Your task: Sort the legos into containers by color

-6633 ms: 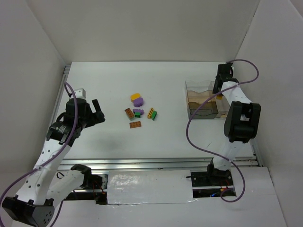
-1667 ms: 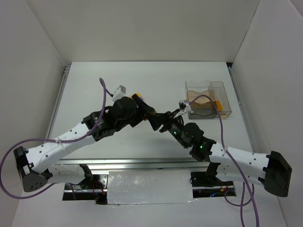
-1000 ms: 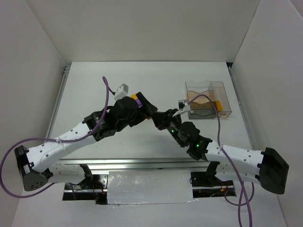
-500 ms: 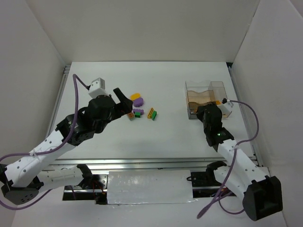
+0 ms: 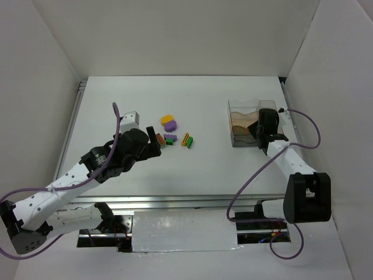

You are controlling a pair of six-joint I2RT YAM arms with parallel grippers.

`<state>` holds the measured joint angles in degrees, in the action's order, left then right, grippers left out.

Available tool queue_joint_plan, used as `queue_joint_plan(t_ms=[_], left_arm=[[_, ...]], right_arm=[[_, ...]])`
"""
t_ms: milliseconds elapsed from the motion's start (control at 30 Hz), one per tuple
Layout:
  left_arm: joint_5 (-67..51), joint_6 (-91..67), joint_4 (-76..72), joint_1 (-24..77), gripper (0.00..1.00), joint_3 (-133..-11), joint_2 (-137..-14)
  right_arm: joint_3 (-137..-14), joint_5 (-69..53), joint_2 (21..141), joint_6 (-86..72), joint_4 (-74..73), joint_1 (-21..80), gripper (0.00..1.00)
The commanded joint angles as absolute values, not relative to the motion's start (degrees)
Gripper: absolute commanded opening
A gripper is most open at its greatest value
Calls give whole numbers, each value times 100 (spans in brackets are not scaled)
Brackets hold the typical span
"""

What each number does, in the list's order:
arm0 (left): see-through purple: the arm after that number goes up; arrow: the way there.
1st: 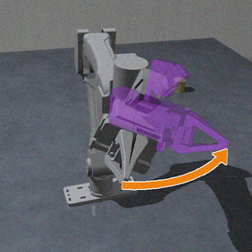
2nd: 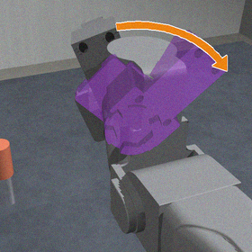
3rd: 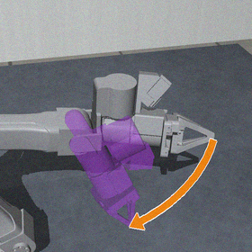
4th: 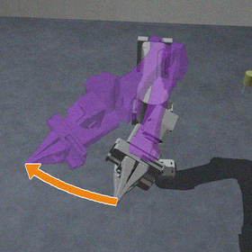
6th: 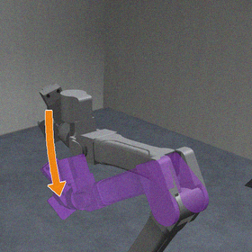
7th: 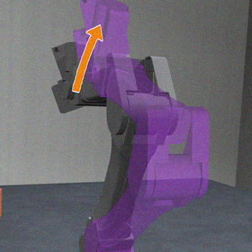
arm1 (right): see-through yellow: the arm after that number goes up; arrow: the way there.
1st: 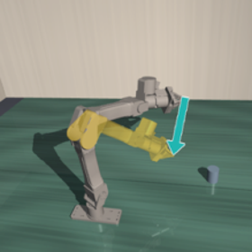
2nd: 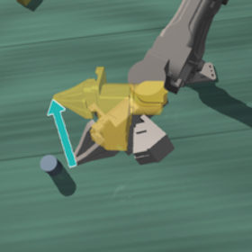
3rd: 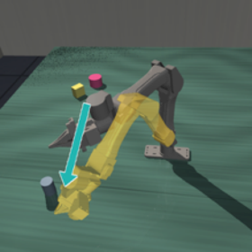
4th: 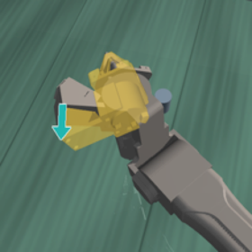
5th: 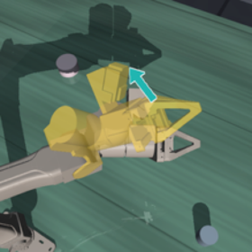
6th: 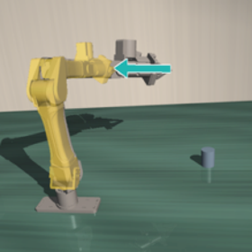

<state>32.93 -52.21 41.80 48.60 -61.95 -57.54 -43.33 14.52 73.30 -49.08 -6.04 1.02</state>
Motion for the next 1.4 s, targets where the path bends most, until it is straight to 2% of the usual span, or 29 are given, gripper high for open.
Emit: queue_joint_plan(t_ms=[0, 133, 267, 300, 433, 467, 500, 633, 667, 700, 833, 967, 1133, 1367], left_arm=[[3366, -5010, 4175, 4825, 100, -6135, -5669], [3673, -5071, 4438, 4799, 100, -6100, -5651], [3867, -5124, 4553, 4746, 99, -6065, -5642], [3858, -5124, 4527, 4737, 100, -6047, -5660], [3727, -5177, 4413, 4641, 100, -6003, -5757], [3683, -5159, 4369, 4632, 99, -5994, -5783], [3648, -5159, 4333, 4614, 99, -5994, -5792], [3437, -5124, 4210, 4456, 100, -6029, -5880], [3410, -5098, 4175, 4439, 100, -6038, -5923], [3384, -5080, 4149, 4378, 100, -6047, -5950], [3235, -5045, 3929, 4149, 100, -6029, -6178], [2716, -5018, 3648, 3736, 100, -6169, -6914], [3128, -5255, 3902, 3621, 99, -6828, -8022], [3384, -5563, 4043, 3490, 95, -7505, -9367]], right_arm=[[-4781, 1318, 7698, -5010, -598, 44, 5], [-5018, 1432, 8077, -5106, -799, 44, 7], [-4729, 1415, 7937, -5282, -581, 35, 11], [-4685, 1415, 7902, -5300, -545, 44, 18], [-4588, 1415, 7805, -5282, -554, 44, 35], [-4579, 1424, 7787, -5265, -562, 44, 48], [-4553, 1441, 7761, -5265, -571, 44, 51], [-4474, 1494, 7691, -5273, -571, 44, 52], [-4474, 1485, 7690, -5273, -571, 44, 63], [-4500, 1477, 7690, -5282, -606, 44, 67], [-4544, 1257, 7445, -5221, -703, 53, 70], [-4474, 1020, 6725, -4835, -755, 386, 73], [-4684, 984, 5951, -4123, -1457, 1282, 73], [-4211, 361, 4941, -3911, -1749, 1669, 74]])
